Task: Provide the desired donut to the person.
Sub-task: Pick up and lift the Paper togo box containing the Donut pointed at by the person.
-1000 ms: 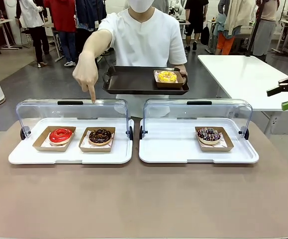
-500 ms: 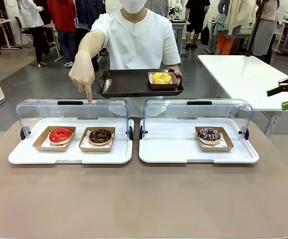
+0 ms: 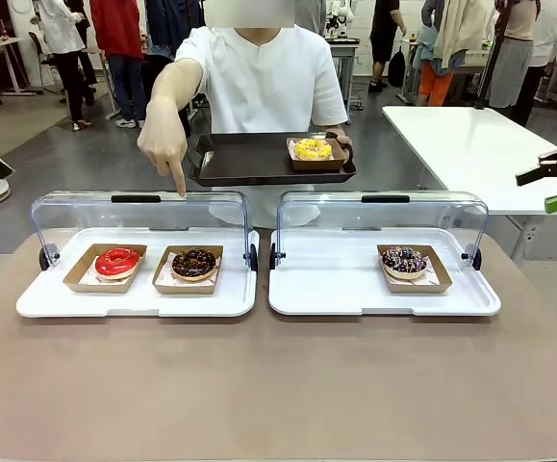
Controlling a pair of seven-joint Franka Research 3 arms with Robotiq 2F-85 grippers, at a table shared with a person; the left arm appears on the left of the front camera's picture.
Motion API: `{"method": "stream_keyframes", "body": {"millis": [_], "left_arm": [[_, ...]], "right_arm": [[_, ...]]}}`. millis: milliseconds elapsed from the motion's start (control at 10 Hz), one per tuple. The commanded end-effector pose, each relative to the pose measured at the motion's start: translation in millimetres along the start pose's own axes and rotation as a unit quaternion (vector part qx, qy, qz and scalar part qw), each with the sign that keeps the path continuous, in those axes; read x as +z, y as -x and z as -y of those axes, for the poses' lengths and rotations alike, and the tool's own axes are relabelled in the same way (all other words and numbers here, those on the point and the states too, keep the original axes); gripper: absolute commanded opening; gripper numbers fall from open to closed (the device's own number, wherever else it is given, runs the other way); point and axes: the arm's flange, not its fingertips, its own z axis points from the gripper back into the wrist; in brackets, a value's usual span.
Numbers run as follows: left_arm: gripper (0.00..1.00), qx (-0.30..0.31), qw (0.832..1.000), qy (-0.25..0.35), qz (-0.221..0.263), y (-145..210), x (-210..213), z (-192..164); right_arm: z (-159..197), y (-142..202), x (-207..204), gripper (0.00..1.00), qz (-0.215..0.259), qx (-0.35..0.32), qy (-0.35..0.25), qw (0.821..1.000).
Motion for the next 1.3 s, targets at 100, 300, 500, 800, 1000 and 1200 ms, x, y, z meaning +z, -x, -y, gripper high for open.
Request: {"method": "stream_keyframes", "body": {"millis": [100, 300, 500, 800, 1000, 1200], "left_arm": [[1.00, -0.039, 0.993, 0.035, -0.106, -46.6, -29.8, -8.0], [1.00, -0.037, 0.988, 0.039, -0.147, -70.7, -80.5, -6.6], [1.00, -0.032, 0.983, 0.003, -0.179, -90.1, -133.5, -0.5], [1.00, -0.034, 0.985, -0.019, -0.166, -113.2, -193.0, 5.7], [1.00, -0.044, 0.990, -0.011, -0.132, -109.3, -209.8, 4.3], [1.00, -0.042, 0.987, -0.011, -0.153, -116.8, -208.5, 7.0]], "right_arm": [[2.9, -0.7, 0.8, 1.00, 0.004, -0.002, 0.003, 1.000], [2.9, -0.7, 0.8, 1.00, 0.004, -0.002, 0.003, 1.000], [2.9, -0.7, 0.8, 1.00, 0.004, -0.002, 0.003, 1.000], [2.9, -0.7, 0.8, 1.00, 0.004, -0.002, 0.003, 1.000], [2.9, -0.7, 0.8, 1.00, 0.004, -0.002, 0.003, 1.000], [2.9, -0.7, 0.8, 1.00, 0.004, -0.002, 0.003, 1.000]]}}
